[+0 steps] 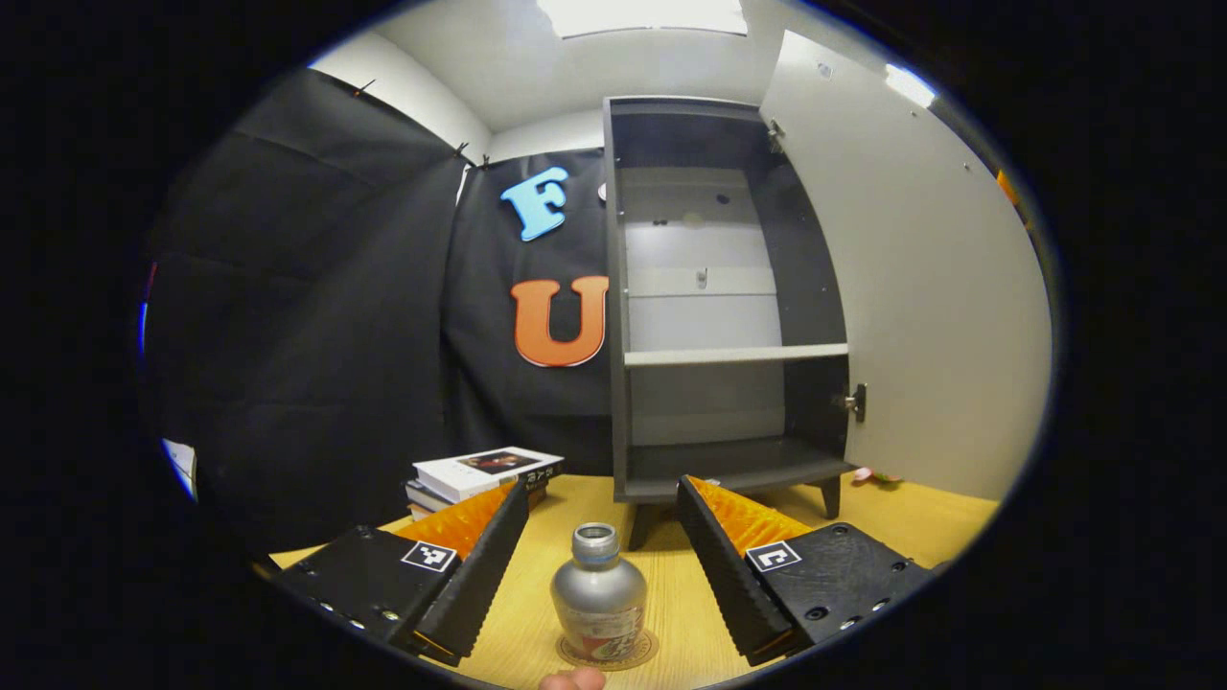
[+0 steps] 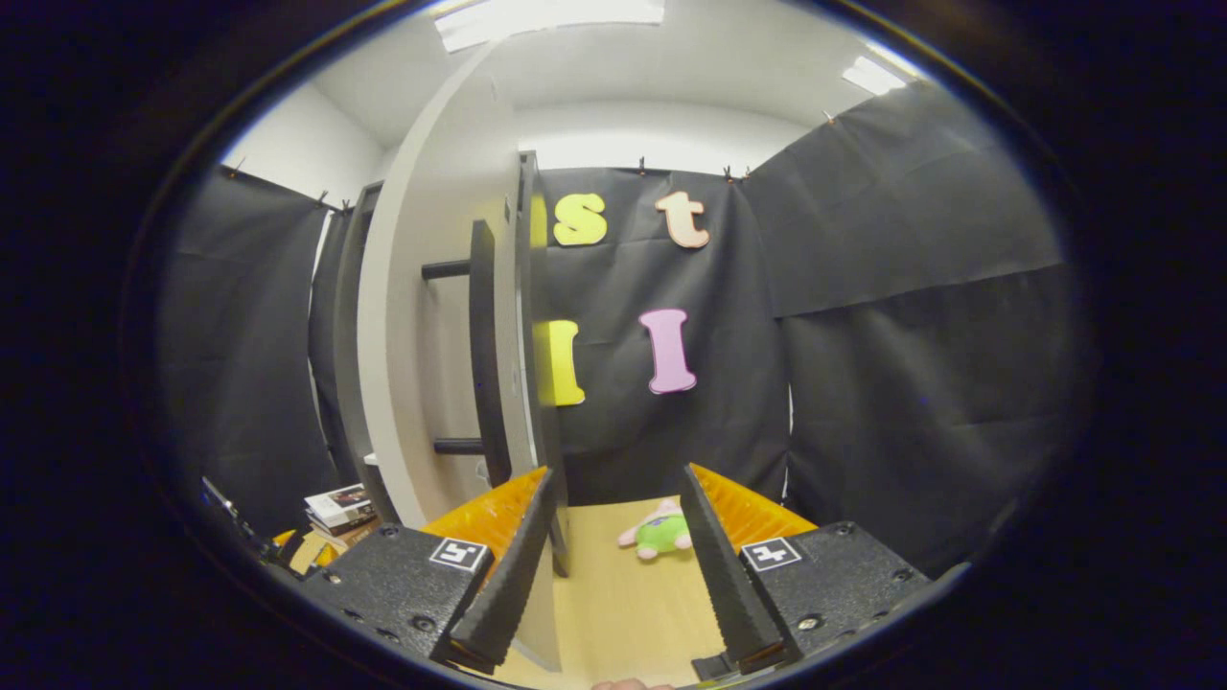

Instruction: Open the cabinet door with the right hand, grasp the bottle in the cabinet with the left hand and place it on the coaster, then close the cabinet door with the right hand.

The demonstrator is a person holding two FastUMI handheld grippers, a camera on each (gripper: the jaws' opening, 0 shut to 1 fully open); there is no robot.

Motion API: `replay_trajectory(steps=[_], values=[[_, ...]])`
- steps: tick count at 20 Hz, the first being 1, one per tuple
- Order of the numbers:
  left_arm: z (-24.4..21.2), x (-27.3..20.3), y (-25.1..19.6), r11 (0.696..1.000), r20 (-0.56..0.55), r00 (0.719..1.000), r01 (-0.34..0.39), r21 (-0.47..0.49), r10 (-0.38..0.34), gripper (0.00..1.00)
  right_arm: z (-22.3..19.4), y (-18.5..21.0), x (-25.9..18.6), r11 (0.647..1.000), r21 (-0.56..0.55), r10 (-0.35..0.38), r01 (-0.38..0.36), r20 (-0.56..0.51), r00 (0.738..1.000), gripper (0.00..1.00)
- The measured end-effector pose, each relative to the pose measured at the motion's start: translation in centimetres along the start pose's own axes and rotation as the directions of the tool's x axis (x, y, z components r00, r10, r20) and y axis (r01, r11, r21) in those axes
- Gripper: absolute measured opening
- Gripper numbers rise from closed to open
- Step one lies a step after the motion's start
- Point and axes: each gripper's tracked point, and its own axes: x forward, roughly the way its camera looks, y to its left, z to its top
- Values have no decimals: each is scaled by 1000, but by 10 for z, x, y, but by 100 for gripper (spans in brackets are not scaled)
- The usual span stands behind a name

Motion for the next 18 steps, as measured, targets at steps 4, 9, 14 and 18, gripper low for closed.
replay_trajectory(steps=[4,9,14,18], values=[[55,-15,-9,999,-21,999,49,17,-48,94,-6,3,9,1000,6,12,-12,16,1000,83],[103,-29,-25,997,-10,998,70,43,-70,94,-7,5,15,997,49,62,-63,5,998,83],[129,-44,-38,995,10,996,91,48,-91,94,-4,14,12,996,23,84,-85,19,996,81],[129,-52,-40,994,9,995,98,48,-99,94,-5,14,12,996,21,81,-81,17,997,80]])
